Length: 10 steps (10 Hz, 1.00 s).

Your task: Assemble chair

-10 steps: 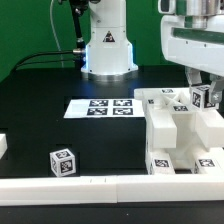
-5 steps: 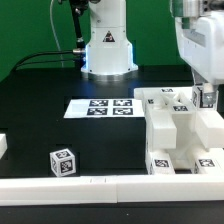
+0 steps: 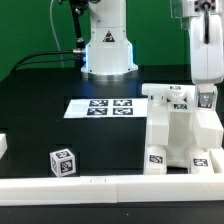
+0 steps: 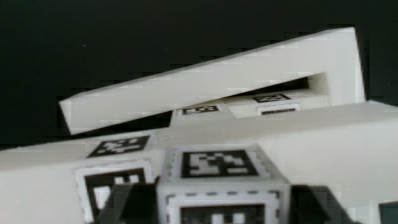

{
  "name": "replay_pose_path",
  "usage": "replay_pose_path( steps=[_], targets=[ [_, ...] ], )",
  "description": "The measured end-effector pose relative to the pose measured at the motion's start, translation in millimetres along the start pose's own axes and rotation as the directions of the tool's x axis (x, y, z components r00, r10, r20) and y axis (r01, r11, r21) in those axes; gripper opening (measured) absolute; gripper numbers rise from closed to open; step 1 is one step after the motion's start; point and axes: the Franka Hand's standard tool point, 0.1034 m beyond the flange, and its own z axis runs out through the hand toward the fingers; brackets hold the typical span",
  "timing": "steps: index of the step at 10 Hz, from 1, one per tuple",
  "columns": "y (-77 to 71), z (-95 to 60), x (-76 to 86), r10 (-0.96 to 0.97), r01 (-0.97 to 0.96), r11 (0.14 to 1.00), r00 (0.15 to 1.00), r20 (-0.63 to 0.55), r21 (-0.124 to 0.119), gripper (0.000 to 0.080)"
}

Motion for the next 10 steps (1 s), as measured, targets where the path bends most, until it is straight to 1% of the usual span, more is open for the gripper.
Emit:
replay_pose_path(
  steps=[1, 2, 3, 4, 5, 6, 7, 8, 9, 10],
  targets=[
    [0.0, 0.1, 0.0, 0.0, 0.0, 1.0, 1.0, 0.0, 0.0, 0.0282],
    [0.6, 1.1, -0.1, -0.003, 0.003, 1.0, 1.0, -0.001, -0.002, 0.0364],
    [0.8, 1.6, -0.1, -0.005, 0.005, 1.0, 1.0, -0.001, -0.002, 0.0512],
    [1.0, 1.9, -0.1, -0.007, 0.007, 1.0, 1.0, -0.002, -0.003, 0.0512],
    [1.3, 2.4, -0.2, -0.012, 0.012, 1.0, 1.0, -0.002, -0.004, 0.0621],
    [0.2, 0.8, 1.5, -0.051, 0.051, 0.999, 0.999, 0.001, -0.002, 0.0621],
    [-3.9, -7.3, 9.8, -0.112, 0.112, 0.994, 0.994, 0.018, 0.008, 0.0644],
    [-8.1, -19.2, 21.0, -0.154, 0.153, 0.988, 0.988, 0.03, 0.022, 0.0649],
    [-15.6, -30.7, 32.7, -0.239, 0.237, 0.971, 0.97, 0.04, 0.044, 0.0649],
    [-27.2, -42.7, 47.6, -0.312, 0.308, 0.949, 0.949, 0.044, 0.072, 0.0649]
  ],
)
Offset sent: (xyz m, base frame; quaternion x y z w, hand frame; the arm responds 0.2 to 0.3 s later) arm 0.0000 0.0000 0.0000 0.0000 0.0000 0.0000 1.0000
